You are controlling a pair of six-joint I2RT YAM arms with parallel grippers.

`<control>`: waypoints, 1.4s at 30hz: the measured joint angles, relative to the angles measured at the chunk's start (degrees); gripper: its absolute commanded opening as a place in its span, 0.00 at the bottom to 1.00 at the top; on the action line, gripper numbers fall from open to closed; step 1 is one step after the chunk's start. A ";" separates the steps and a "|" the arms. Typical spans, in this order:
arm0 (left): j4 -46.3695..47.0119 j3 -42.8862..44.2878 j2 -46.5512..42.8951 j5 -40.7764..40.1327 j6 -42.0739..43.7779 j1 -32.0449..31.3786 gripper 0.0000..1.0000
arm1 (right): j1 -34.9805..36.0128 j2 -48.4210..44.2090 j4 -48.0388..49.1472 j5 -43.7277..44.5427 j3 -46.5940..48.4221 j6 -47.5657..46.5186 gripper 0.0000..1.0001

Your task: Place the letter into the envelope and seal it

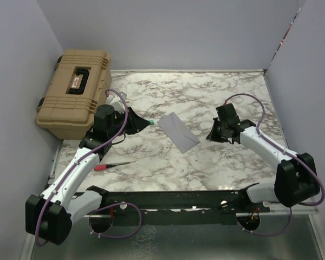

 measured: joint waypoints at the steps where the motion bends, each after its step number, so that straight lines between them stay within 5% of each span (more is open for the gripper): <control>1: 0.17 0.00 0.07 0.37 -0.24 0.00 0.00 | 0.00 -1.03 0.55 -2.16 0.22 0.11 0.00; 8: 5.40 0.02 0.66 5.35 -4.68 0.00 0.00 | 0.02 -7.69 11.21 -21.00 0.83 5.40 0.00; 17: 14.01 1.22 3.21 12.61 -12.61 0.00 0.00 | 2.54 -17.51 38.18 -37.59 -0.92 20.65 0.00; 25: 21.40 2.56 3.76 18.01 -18.88 0.00 0.00 | 6.58 -15.13 42.80 -41.05 -0.79 23.98 0.00; 42: 23.34 3.06 3.63 22.75 -18.80 -0.28 0.00 | 9.20 -11.58 46.95 -42.32 1.90 26.01 0.00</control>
